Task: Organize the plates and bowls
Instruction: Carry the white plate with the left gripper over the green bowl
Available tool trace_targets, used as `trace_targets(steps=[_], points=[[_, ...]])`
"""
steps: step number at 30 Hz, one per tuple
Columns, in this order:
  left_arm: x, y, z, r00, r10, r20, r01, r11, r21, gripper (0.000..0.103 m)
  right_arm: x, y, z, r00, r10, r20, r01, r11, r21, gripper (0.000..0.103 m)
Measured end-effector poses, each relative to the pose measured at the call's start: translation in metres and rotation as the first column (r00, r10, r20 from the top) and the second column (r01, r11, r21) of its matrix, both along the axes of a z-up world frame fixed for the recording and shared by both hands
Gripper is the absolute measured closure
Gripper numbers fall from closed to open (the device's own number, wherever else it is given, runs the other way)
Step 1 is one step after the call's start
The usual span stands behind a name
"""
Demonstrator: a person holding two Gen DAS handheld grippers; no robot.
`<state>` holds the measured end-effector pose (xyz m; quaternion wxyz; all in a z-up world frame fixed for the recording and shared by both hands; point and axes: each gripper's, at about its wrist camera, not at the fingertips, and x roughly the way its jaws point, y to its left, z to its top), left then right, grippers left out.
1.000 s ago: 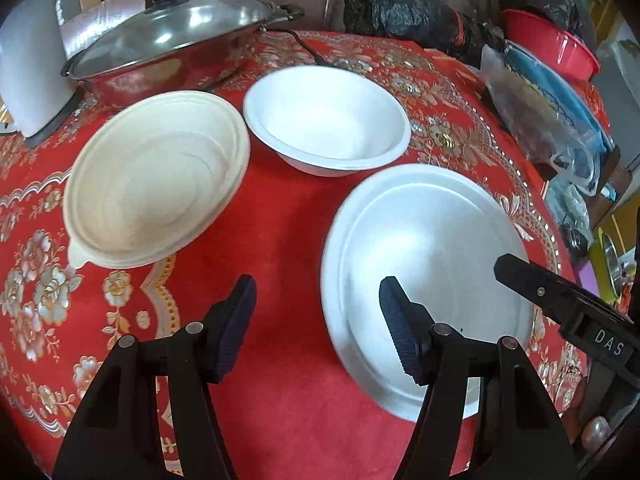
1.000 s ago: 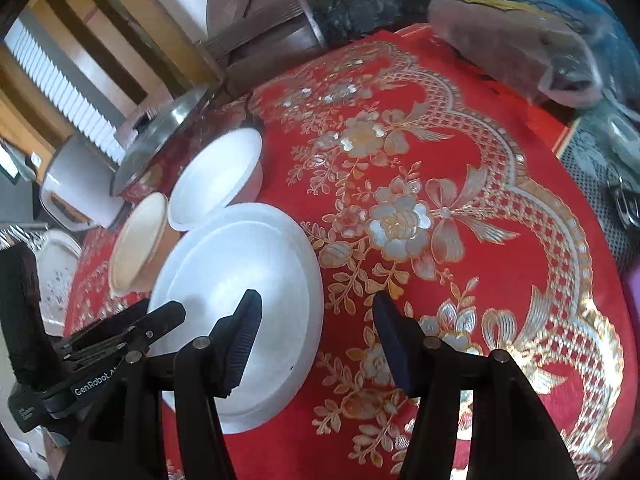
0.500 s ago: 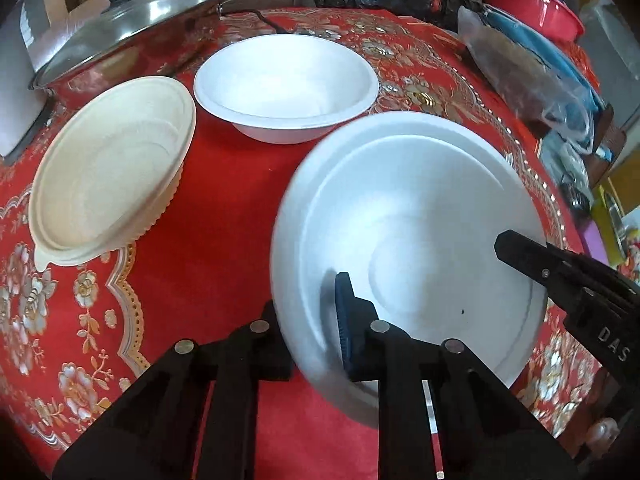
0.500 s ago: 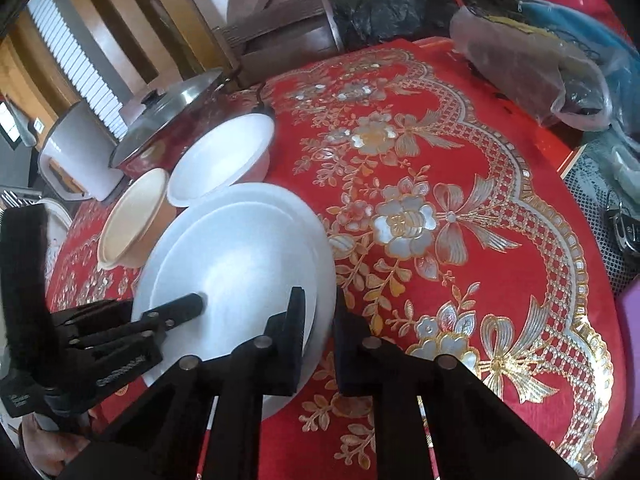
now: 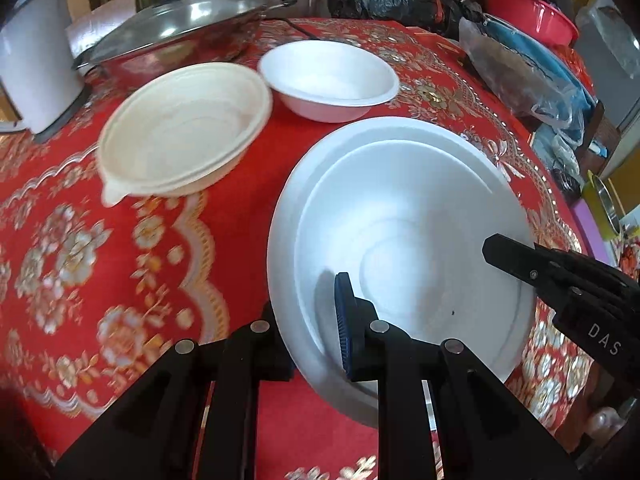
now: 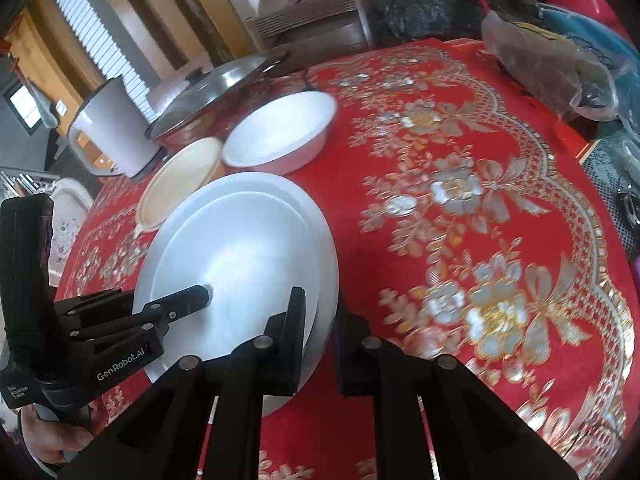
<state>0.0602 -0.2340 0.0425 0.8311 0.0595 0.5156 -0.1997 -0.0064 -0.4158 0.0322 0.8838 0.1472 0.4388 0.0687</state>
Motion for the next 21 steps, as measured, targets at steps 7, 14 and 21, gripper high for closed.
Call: trace_targets(steps=[7, 14, 21], points=[[-0.018, 0.032, 0.001, 0.999, 0.032, 0.011, -0.032, 0.999, 0.001, 0.087, -0.01, 0.03, 0.005, 0.999, 0.046, 0.007, -0.046, 0.999, -0.006, 0.092], [-0.03, 0.07, 0.005, 0.997, 0.078, 0.019, -0.078, 0.997, -0.015, 0.087, -0.015, 0.063, 0.005, 0.995, 0.097, -0.002, -0.097, 0.995, -0.016, 0.092], [-0.04, 0.111, 0.01, 0.99, 0.137, 0.038, -0.136, 0.991, -0.011, 0.087, -0.012, 0.104, 0.004, 0.987, 0.161, -0.008, -0.161, 0.987, -0.018, 0.09]])
